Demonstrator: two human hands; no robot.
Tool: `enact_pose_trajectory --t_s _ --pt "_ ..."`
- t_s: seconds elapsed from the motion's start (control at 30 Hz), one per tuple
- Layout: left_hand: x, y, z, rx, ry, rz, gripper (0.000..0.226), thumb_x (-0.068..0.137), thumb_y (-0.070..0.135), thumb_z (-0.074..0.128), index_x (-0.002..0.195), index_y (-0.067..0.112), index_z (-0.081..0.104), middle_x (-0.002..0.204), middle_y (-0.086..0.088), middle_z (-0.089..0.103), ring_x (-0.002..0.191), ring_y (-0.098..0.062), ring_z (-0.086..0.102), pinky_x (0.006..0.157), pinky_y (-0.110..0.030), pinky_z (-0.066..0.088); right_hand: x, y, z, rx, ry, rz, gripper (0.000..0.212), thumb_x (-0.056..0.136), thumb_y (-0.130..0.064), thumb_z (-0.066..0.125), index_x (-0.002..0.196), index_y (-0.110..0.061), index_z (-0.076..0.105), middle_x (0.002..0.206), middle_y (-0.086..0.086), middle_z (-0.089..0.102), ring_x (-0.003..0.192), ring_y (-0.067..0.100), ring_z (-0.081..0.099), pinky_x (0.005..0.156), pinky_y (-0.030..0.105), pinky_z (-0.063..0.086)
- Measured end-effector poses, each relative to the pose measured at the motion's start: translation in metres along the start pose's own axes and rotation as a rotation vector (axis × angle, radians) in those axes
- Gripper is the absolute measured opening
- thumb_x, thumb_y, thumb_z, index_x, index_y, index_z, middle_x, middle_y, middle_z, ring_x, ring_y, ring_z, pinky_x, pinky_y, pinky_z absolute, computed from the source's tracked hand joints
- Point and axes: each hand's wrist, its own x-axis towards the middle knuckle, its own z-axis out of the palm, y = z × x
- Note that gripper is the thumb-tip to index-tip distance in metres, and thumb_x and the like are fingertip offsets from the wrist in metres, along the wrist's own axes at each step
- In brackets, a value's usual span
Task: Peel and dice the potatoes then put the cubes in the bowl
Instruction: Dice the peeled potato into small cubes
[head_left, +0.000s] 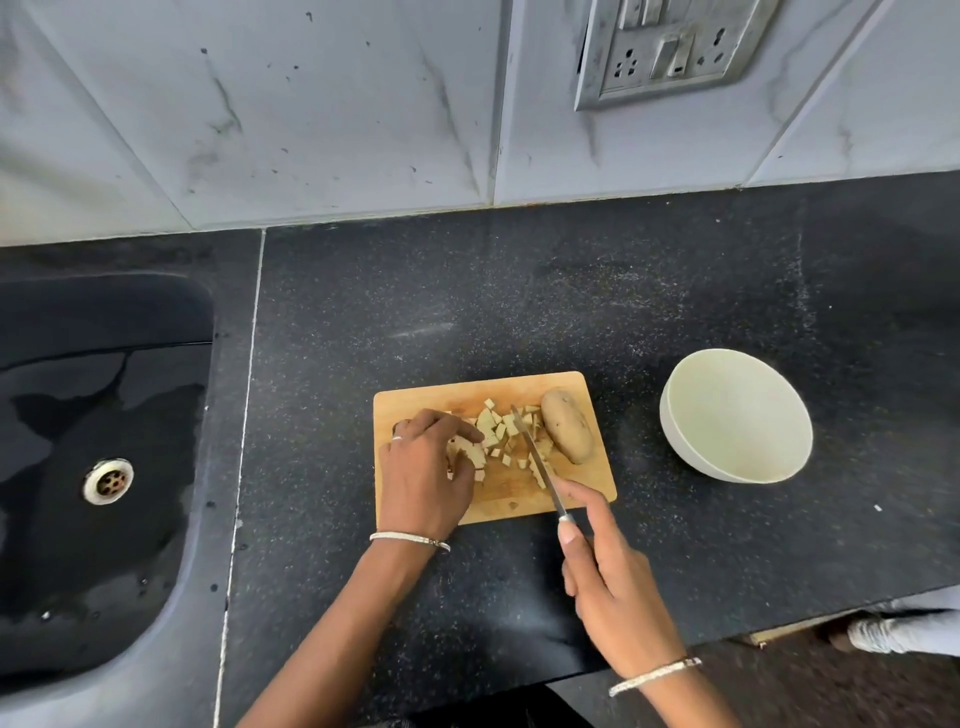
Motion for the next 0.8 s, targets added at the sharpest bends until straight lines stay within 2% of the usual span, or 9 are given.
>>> enact_pose_trajectory --t_s 0.07,0.13,0.23,0.3,0.43,0.63,0.8 --pt "0.005 -0.002 -0.006 -0.092 0.021 -0.005 0.034 0.074 0.004 0.063 0.097 0.029 0.066 0.102 0.010 0.057 0.097 -0.016 0.054 0.084 -0.033 0.044 0.007 0.000 0.010 -0.025 0.030 0.000 0.034 0.103 -0.037 0.034 0.131 -0.058 0.034 0.060 0.007 0.054 0.055 0.021 0.055 0.063 0.047 0.047" --pt "0.010 -0.007 -0.014 -0.123 0.004 -0.049 0.038 0.074 0.003 0.066 0.103 0.026 0.064 0.101 0.009 0.053 0.095 -0.013 0.055 0.085 -0.028 0.045 0.014 0.002 0.016 -0.058 0.042 -0.009 0.034 0.103 -0.035 0.035 0.131 -0.055 0.035 0.057 0.000 0.052 0.053 0.015 0.053 0.059 0.043 0.047" --pt "0.015 -0.018 -0.022 -0.056 -0.089 -0.122 0.048 0.072 0.011 0.073 0.117 0.022 0.060 0.109 0.004 0.051 0.100 -0.020 0.056 0.091 -0.036 0.049 0.023 0.007 0.019 -0.110 0.041 -0.015 0.035 0.104 -0.032 0.036 0.133 -0.050 0.036 0.051 -0.010 0.045 0.048 0.008 0.047 0.048 0.027 0.033" --pt "0.016 -0.024 -0.027 -0.008 -0.185 -0.151 0.064 0.068 0.017 0.080 0.126 0.021 0.054 0.115 0.001 0.049 0.101 -0.021 0.056 0.093 -0.037 0.050 0.024 0.009 0.021 -0.127 0.028 -0.011 0.034 0.105 -0.032 0.034 0.133 -0.052 0.034 0.054 -0.014 0.049 0.049 0.010 0.048 0.047 0.027 0.027" --pt "0.015 -0.025 -0.029 0.027 -0.318 -0.205 0.093 0.056 0.024 0.092 0.136 0.023 0.045 0.121 0.001 0.044 0.104 -0.020 0.054 0.095 -0.036 0.049 0.017 0.015 0.025 -0.092 0.024 -0.015 0.034 0.104 -0.034 0.033 0.129 -0.057 0.032 0.049 -0.004 0.041 0.041 0.013 0.040 0.046 0.031 0.027" --pt "0.016 -0.024 -0.023 0.041 -0.286 -0.184 0.086 0.053 0.021 0.094 0.128 0.024 0.053 0.113 0.004 0.045 0.093 -0.016 0.054 0.089 -0.034 0.052 0.017 0.012 0.023 -0.147 0.017 -0.030 0.035 0.104 -0.031 0.034 0.134 -0.049 0.036 0.048 -0.013 0.044 0.040 0.012 0.037 0.043 0.024 0.022" --pt "0.018 -0.026 -0.020 -0.001 -0.272 -0.167 0.082 0.050 0.017 0.095 0.123 0.023 0.057 0.108 0.005 0.045 0.084 -0.014 0.056 0.083 -0.036 0.055 0.015 0.003 0.025 -0.252 0.022 -0.029 0.035 0.104 -0.031 0.033 0.136 -0.044 0.037 0.044 -0.006 0.033 0.040 0.014 0.040 0.041 0.026 0.026"
